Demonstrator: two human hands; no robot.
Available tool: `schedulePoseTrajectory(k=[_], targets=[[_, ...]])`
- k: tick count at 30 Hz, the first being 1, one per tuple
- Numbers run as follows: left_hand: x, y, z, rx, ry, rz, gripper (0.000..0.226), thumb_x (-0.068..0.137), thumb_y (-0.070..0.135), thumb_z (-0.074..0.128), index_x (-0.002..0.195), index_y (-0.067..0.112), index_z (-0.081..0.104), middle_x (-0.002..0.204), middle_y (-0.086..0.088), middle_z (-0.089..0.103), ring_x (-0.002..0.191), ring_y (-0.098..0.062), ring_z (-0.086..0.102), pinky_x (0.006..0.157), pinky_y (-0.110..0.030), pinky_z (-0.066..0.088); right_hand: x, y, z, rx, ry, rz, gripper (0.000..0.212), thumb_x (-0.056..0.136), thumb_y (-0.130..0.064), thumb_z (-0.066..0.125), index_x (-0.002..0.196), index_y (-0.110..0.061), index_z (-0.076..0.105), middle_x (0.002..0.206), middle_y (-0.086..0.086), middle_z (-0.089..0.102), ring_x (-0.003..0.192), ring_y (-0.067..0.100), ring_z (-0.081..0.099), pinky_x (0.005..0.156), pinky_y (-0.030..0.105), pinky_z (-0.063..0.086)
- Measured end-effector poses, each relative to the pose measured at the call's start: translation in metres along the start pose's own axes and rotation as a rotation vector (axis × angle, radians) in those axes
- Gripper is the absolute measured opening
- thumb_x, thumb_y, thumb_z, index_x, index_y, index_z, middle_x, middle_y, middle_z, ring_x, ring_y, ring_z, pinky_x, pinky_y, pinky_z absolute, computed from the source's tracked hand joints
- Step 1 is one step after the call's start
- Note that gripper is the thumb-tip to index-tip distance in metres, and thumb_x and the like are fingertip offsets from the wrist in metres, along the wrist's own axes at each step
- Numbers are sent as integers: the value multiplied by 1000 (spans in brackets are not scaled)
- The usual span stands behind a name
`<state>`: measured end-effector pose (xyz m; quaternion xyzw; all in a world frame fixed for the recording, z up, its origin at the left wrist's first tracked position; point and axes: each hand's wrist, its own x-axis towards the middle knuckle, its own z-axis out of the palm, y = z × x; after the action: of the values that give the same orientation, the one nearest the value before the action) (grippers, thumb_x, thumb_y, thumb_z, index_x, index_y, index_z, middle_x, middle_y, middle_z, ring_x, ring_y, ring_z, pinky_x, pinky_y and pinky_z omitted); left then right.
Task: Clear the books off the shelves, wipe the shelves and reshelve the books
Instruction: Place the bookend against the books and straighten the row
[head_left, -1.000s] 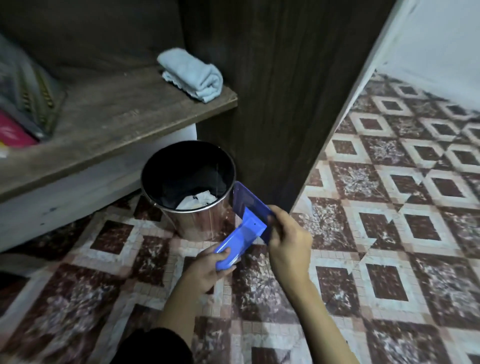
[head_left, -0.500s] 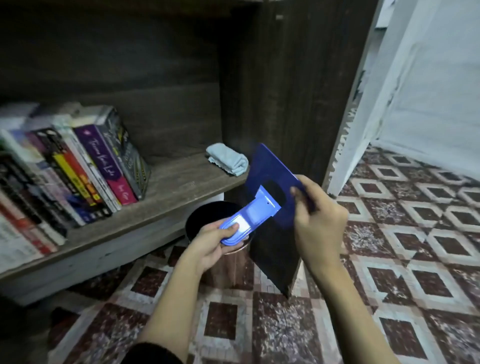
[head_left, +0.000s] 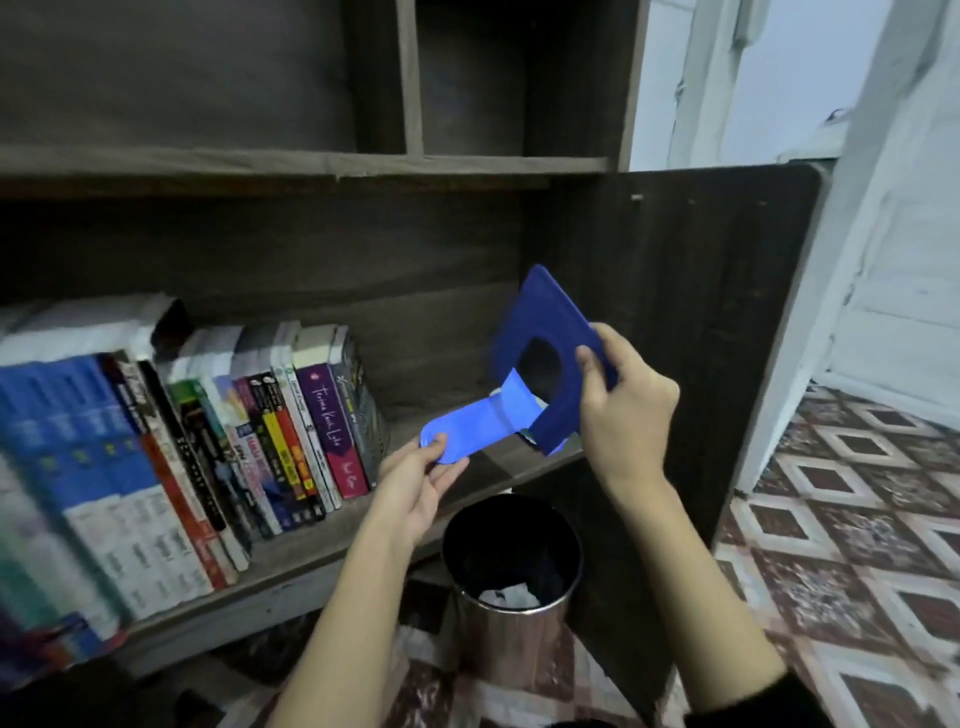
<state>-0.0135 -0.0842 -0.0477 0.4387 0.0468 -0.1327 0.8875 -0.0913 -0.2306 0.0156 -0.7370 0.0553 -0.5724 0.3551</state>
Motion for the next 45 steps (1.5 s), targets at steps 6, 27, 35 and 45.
schedulePoseTrajectory(k=[6, 27, 35, 45], targets=[[33, -16, -11, -55, 264, 29, 29, 94, -6, 48, 123, -11, 51, 74, -11, 64, 70, -20, 59, 88, -36, 45, 2, 14, 58, -47, -183, 106, 25, 92, -5, 58, 115, -6, 67, 85, 14, 72, 73, 31, 66, 71, 37, 49], [127, -50, -58, 1655, 346, 399, 32, 101, 22, 36, 121, 14, 60, 130, -3, 52, 112, -23, 56, 91, -32, 43, -5, 65, 172, -171, -391, 142, 30, 94, -7, 53, 122, -7, 63, 100, 22, 70, 94, 42, 61, 79, 37, 37], [130, -41, -61, 1789, 296, 389, 26, 99, 16, 40, 115, 15, 60, 114, -9, 60, 103, -28, 61, 82, -36, 47, -14, 62, 188, -163, -355, 195, 27, 96, -16, 53, 120, -8, 62, 97, 19, 71, 91, 40, 63, 81, 41, 43], [124, -38, -57, 1783, 303, 376, 33, 94, 5, 43, 122, 12, 57, 122, -11, 60, 109, -30, 59, 89, -38, 48, -60, 115, 168, -368, -844, 468, 25, 91, -14, 56, 115, -11, 63, 108, 17, 67, 107, 37, 57, 85, 37, 43]])
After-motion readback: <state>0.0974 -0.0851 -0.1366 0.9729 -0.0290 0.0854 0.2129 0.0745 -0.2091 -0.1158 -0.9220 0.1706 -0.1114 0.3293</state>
